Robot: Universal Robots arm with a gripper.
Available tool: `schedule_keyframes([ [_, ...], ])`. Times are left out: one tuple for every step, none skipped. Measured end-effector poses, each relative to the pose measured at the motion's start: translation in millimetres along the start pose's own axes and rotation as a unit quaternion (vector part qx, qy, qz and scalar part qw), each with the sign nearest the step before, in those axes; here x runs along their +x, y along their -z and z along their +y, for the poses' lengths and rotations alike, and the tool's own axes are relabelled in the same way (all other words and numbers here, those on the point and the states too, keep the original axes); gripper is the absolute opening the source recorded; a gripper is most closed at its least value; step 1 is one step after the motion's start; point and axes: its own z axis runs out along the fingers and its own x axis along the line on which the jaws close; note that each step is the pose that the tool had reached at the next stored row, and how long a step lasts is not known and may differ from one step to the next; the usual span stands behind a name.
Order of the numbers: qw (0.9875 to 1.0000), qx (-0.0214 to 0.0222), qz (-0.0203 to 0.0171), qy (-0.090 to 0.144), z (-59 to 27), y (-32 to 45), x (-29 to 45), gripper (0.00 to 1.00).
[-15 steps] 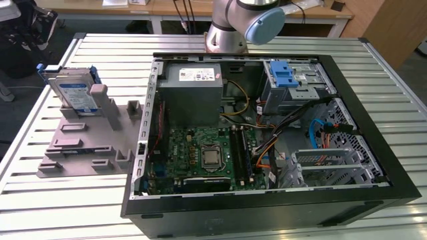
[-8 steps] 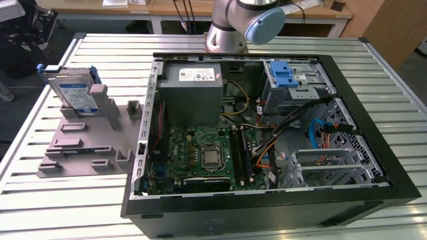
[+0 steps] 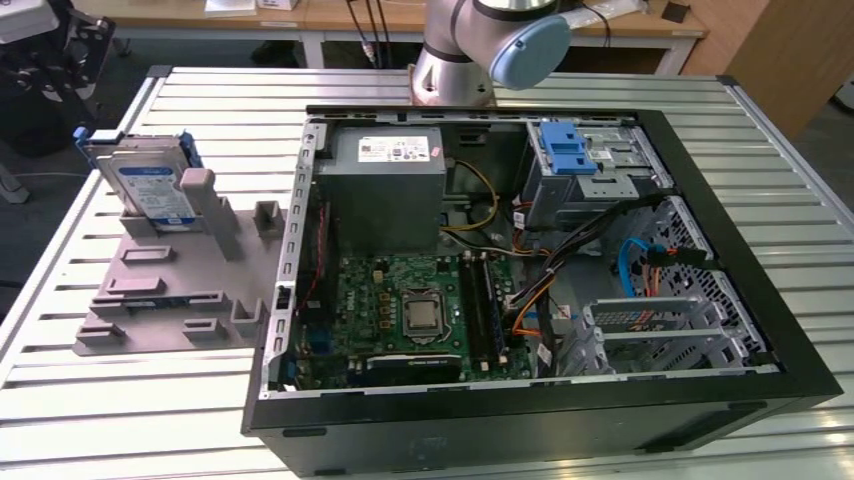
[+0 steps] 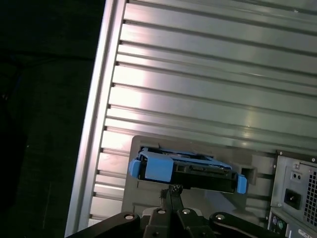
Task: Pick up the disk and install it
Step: 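Pick up the disk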
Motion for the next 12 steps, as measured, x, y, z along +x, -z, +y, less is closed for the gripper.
schedule_keyframes([
  [1.0000, -0.0001, 0.0002, 0.004, 0.0, 0.0, 0.0, 0.11],
  [1.0000, -0.0002, 0.0004, 0.008, 0.0, 0.1, 0.1, 0.11],
  [0.9999, -0.0003, 0.0006, 0.011, 0.0, 0.1, 0.1, 0.11],
  [0.9999, -0.0003, 0.0007, 0.015, 0.0, 0.1, 0.1, 0.11],
  [0.9998, -0.0004, 0.0010, 0.019, 0.0, 0.1, 0.2, 0.11],
  [0.9997, -0.0005, 0.0011, 0.023, 0.0, 0.1, 0.2, 0.11],
  [0.9997, -0.0006, 0.0011, 0.026, 0.0, 0.0, 0.4, 0.11],
  [0.9996, -0.0007, 0.0013, 0.030, 0.0, 0.0, 0.6, 0.11],
  [0.9994, -0.0008, 0.0015, 0.034, 0.0, 0.0, 0.6, 0.11],
  [0.9993, -0.0009, 0.0016, 0.037, 0.1, 0.0, 0.8, 0.11],
  [0.9992, -0.0009, 0.0018, 0.040, 0.1, 0.0, 1.0, 0.11],
  [0.9991, -0.0010, 0.0019, 0.043, 0.2, 0.0, 1.2, 0.11],
])
